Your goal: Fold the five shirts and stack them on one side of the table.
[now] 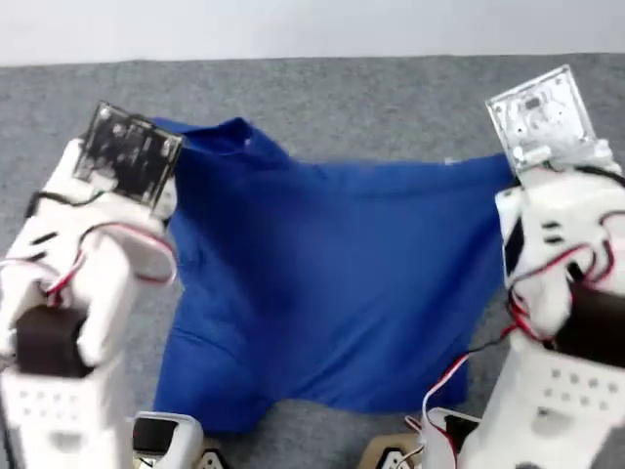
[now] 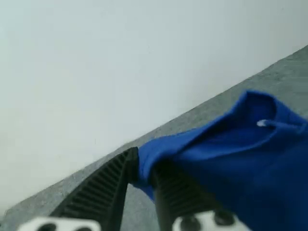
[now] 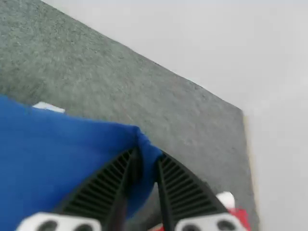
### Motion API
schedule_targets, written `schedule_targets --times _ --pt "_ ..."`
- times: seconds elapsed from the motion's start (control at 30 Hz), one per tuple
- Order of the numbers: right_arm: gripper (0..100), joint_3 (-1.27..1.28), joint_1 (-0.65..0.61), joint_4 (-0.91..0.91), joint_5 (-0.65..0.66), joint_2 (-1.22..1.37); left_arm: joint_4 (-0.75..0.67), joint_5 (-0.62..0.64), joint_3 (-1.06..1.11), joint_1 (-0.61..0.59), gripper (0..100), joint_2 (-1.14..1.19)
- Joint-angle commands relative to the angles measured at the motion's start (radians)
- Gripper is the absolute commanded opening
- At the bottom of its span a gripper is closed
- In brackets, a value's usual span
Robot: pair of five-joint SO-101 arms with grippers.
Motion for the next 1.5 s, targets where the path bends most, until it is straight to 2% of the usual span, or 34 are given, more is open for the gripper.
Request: schedule_targets --times 0.0,0.2,0.33,0.5,0.63,0.93,1.2,1.47 --pt "1.1 0.144 0.015 -0.188 -0.009 0.005 -0.292 -0.005 0.189 -0.026 0 -0.003" --pt "1.1 0.419 0.010 -0.447 -0.009 0.007 -0.617 -0.006 0.443 -0.026 0 0.026" --pt "1.1 0.526 0.008 -0.613 -0.011 0.051 -0.738 -0.003 0.455 -0.028 0 0.198" --pt "1.1 0.485 -0.013 -0.728 -0.012 0.219 -0.783 -0.002 0.282 -0.025 0 0.483" --pt "1.1 0.376 -0.054 -0.737 -0.012 0.366 -0.784 -0.002 0.101 -0.028 0 0.700" --pt "1.1 -0.020 -0.104 -0.731 -0.009 0.737 -0.781 -0.002 -0.291 -0.097 0 1.115" --pt "1.1 -0.413 -0.127 -0.659 -0.005 1.061 -0.606 -0.002 -0.654 -0.138 0 1.396" --pt "1.1 -0.666 -0.165 -0.449 -0.005 1.224 -0.224 -0.020 -0.974 -0.143 0 1.531"
